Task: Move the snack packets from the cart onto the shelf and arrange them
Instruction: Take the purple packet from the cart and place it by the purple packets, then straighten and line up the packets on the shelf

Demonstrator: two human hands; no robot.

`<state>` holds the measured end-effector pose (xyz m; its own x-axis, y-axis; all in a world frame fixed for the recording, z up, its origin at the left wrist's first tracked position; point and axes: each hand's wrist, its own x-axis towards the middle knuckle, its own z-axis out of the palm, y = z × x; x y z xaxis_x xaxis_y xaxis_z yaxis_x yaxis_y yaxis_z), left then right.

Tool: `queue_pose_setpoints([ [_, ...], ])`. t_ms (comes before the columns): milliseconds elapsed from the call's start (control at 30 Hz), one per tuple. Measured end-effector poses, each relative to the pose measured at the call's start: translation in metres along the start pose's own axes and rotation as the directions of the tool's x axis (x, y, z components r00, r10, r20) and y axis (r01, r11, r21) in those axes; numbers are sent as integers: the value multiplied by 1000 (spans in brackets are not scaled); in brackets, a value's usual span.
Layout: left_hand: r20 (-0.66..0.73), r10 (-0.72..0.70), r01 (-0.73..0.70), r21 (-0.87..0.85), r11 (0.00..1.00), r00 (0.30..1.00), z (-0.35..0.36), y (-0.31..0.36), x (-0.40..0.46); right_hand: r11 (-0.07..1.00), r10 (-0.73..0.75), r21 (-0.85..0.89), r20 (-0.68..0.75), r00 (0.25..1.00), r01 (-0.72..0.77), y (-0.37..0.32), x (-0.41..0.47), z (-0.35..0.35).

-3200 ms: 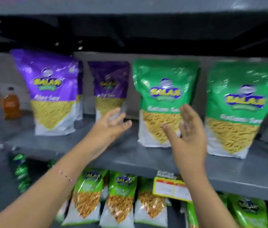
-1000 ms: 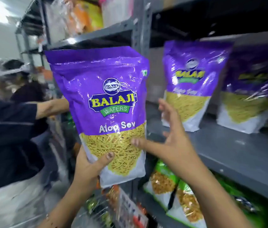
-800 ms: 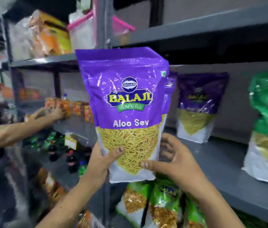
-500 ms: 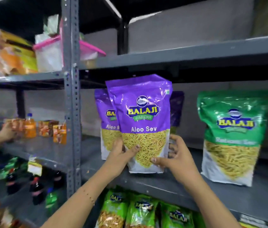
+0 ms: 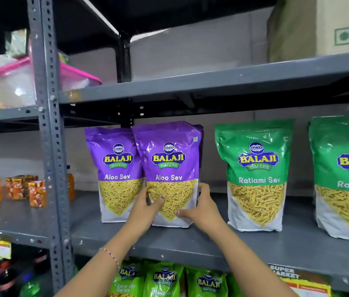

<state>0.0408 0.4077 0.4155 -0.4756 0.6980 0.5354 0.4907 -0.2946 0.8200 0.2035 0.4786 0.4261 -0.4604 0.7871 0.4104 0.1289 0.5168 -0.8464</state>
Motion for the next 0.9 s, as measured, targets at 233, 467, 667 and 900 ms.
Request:
queue_pose_setpoints([
  [233, -214, -9, -10, -86, 996, 977, 41, 8, -18, 995, -45, 89, -105, 994, 54, 14, -20, -41],
  [467, -430, 36, -44, -9, 999, 902, 78, 33, -45, 944, -64, 294, -285, 956, 151, 24, -61, -111],
  [667, -26, 194, -189, -376, 907, 981, 150, 93, -95, 910, -160, 145, -741, 653, 387, 44, -88, -194],
  [900, 391, -134, 322, -467, 824, 910, 273, 127, -88, 988, 69, 140, -786, 615, 67, 98, -88, -314],
])
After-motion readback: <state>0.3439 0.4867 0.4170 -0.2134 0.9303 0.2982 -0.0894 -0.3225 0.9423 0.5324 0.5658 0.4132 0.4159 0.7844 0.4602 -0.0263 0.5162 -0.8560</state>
